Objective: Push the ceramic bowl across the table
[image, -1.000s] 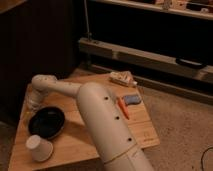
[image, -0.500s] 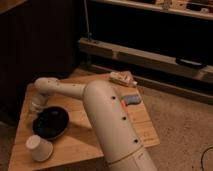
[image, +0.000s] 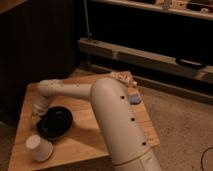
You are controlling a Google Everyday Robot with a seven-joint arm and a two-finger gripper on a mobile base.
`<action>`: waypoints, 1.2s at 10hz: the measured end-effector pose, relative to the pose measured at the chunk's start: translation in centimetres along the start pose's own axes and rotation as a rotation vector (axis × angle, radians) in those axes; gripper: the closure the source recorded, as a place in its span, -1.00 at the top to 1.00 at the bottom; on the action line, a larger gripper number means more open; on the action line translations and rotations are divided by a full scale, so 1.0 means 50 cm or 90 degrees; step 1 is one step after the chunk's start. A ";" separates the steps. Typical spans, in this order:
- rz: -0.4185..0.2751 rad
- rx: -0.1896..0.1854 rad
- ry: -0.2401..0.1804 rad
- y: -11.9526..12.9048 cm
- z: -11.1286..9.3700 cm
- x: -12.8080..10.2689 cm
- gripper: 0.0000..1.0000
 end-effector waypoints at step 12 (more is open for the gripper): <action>0.121 0.016 0.070 0.047 -0.044 0.092 -1.00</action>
